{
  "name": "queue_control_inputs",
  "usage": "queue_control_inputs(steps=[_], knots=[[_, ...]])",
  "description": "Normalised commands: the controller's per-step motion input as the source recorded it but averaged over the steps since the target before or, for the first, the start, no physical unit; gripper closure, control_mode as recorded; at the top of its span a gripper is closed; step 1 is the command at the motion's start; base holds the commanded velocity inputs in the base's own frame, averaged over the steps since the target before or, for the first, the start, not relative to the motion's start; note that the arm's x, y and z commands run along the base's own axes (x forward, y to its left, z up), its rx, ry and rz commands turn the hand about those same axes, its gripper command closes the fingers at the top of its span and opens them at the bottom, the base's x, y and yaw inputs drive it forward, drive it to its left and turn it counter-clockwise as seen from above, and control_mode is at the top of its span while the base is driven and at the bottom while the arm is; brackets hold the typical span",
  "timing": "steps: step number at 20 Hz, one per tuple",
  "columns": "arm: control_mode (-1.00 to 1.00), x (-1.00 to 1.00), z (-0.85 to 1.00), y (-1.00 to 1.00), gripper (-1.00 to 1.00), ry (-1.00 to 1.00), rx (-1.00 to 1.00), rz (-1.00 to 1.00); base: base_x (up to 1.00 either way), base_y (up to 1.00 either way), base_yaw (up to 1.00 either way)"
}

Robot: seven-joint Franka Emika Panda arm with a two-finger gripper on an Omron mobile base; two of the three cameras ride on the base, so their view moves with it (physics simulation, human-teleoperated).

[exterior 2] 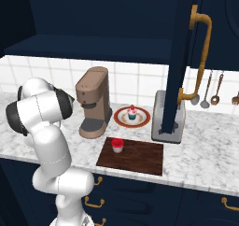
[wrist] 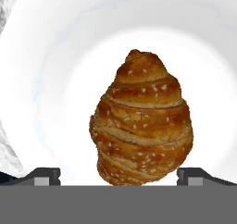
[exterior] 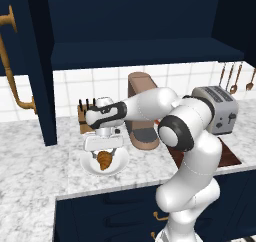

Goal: From the different types of pastries on the counter, select a croissant and place it on the cutting board. Then retrieve a jar of jam from the cabinet and place it alongside the croissant on the cutting board.

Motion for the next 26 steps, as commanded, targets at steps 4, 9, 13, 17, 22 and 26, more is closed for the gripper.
queue_control_inputs(steps=[4, 9, 13, 17, 22, 26], knots=[[-1.0, 0.0, -0.16, 0.0, -1.0, 0.0, 0.0, 0.07, 0.0, 0.0, 0.0], [-1.0, 0.0, -0.23, 0.0, -1.0, 0.0, 0.0, 0.1, 0.0, 0.0, 0.0], [-1.0, 0.0, -0.35, -0.04, -1.0, 0.01, 0.01, 0.16, 0.0, 0.0, 0.0], [-1.0, 0.0, -0.43, -0.16, -1.0, 0.01, 0.01, 0.19, 0.0, 0.0, 0.0], [-1.0, 0.0, -0.37, -0.32, -1.0, 0.03, 0.02, 0.21, 0.0, 0.0, 0.0], [-1.0, 0.0, -0.42, -0.01, -1.0, 0.1, 0.07, 0.1, 0.0, 0.0, 0.0]])
